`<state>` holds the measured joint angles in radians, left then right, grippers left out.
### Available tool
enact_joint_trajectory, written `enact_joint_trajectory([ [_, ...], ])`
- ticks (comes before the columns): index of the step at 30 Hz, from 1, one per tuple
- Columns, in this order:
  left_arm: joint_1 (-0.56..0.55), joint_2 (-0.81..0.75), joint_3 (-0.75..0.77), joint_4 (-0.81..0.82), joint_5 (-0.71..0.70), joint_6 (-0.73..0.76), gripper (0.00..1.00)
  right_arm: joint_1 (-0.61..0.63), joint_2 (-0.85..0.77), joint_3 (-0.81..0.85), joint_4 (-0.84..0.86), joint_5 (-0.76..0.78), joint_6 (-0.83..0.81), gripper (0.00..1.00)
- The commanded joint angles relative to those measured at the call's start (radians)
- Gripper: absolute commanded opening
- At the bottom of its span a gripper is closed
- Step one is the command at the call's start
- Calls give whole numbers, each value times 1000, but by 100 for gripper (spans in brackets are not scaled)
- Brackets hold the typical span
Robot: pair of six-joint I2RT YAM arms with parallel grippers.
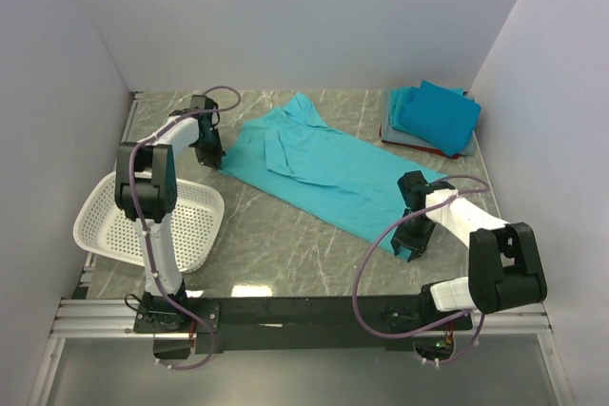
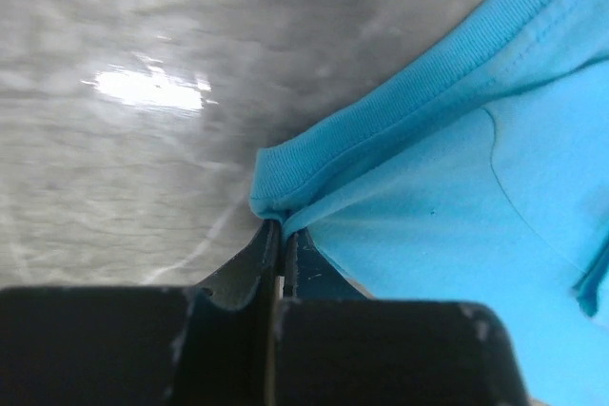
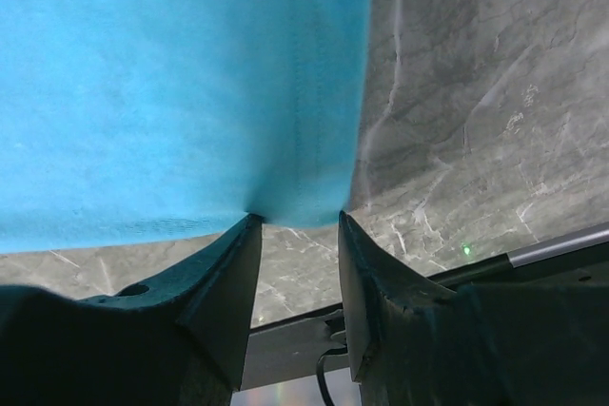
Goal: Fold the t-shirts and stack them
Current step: Fold the tshirt
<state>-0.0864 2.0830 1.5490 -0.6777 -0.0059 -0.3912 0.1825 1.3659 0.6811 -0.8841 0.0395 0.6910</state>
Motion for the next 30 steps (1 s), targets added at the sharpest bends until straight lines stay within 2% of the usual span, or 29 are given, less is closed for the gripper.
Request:
enact_joint_trajectory([
  [1, 31, -23, 30, 0, -72, 32, 0, 12, 16, -3, 13, 37, 19, 45],
  [10, 53, -77, 5, 18, -60, 43, 0, 66, 24, 3, 4, 34, 35, 45],
  [14, 53, -103, 5, -15, -77, 38, 2, 78, -16, 61, -47, -3, 22, 46],
  [17, 53, -132, 32, -52, -97, 14, 18, 78, -60, 141, -108, -1, -16, 48],
  [18, 53, -145, 37, -65, -111, 3, 33, 78, -73, 161, -118, 0, -39, 49],
  [20, 50, -193, 36, -62, -137, -46, 48, 77, -103, 216, -119, -13, -70, 50],
  [21, 42, -210, 34, -75, -155, -64, 61, 77, -111, 231, -113, -33, -106, 51],
  [24, 7, -265, 71, -185, -229, -161, 71, 77, -119, 296, -108, -110, -174, 51],
  [25, -9, -282, 80, -197, -232, -185, 71, 78, -113, 310, -104, -136, -188, 51],
  [28, -111, -350, 47, -122, -207, -248, 69, 77, -90, 354, -84, -120, -249, 51],
  [30, -198, -325, 46, -96, -183, -268, 69, 69, -71, 408, -90, -107, -268, 51],
])
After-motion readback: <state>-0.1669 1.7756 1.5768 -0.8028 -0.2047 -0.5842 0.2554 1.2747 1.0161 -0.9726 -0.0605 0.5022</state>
